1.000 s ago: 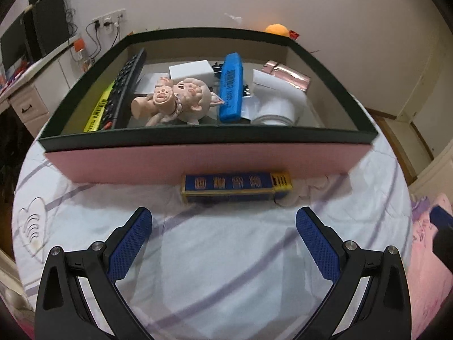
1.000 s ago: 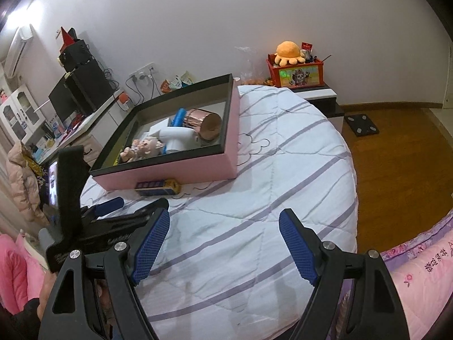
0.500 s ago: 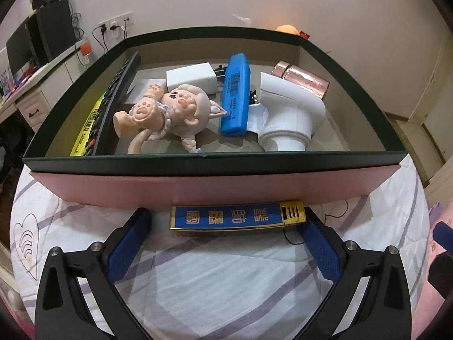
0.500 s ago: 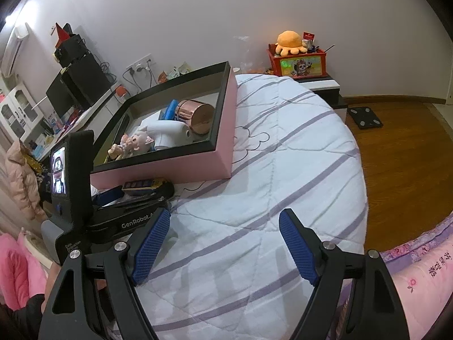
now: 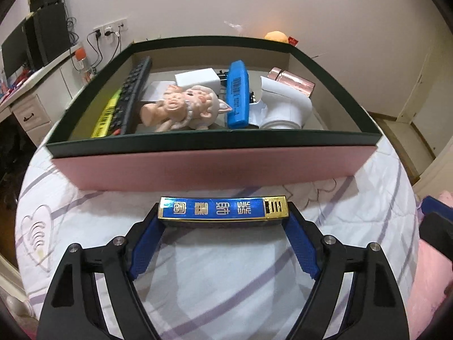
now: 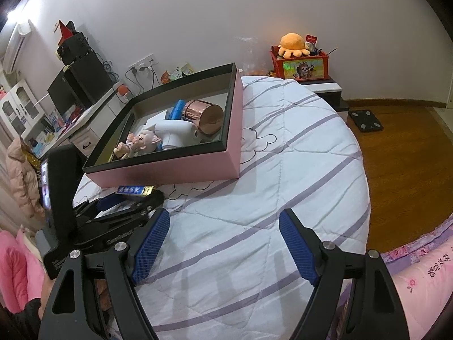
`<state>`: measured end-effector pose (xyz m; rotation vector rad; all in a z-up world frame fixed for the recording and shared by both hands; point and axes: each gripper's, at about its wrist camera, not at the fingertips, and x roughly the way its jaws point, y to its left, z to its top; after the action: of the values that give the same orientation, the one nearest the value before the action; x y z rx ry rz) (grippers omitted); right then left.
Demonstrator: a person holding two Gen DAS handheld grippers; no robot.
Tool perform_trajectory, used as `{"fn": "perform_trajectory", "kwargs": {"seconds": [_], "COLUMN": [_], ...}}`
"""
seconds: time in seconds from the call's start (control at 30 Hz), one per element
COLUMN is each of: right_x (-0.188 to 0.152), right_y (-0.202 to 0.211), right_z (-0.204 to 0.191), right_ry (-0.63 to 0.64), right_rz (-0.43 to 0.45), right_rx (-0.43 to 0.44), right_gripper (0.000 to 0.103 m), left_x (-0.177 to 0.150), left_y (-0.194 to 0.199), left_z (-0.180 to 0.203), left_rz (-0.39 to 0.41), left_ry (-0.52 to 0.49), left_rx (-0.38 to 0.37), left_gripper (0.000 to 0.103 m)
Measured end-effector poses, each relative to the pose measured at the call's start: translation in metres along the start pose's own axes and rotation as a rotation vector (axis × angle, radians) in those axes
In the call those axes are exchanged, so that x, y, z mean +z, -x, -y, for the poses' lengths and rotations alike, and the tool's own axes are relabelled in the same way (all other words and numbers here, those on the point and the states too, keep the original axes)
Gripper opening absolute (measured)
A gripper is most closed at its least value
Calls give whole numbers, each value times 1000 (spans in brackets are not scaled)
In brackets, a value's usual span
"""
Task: Organize rigid objects
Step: 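Lift the blue-and-gold package with the left gripper into the box and release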
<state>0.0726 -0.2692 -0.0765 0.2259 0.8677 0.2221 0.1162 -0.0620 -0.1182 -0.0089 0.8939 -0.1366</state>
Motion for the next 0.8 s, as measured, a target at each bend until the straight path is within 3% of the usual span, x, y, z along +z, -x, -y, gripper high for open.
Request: {"fn": "perform_trajectory", "kwargs": {"seconds": [0.2, 0.43, 0.6, 0.8], "right_x": [2, 13, 29, 46], "right_y": [4, 0, -3, -15], "right_z": [-5, -27, -44, -50], "right_ry": [3, 43, 76, 94], "right_rz": [9, 19, 36, 37], "right_rx": [4, 24, 27, 8], "right_gripper": [81, 81, 81, 81], "left_x": [2, 36, 73, 123], "left_y": [42, 71, 64, 23], "left_z": [-17, -34, -36, -22], "left_rz": [57, 126, 139, 102], "left_ry": [9, 23, -3, -70], "left_rx": [10, 30, 21, -16], "left_gripper": [83, 83, 83, 83]}}
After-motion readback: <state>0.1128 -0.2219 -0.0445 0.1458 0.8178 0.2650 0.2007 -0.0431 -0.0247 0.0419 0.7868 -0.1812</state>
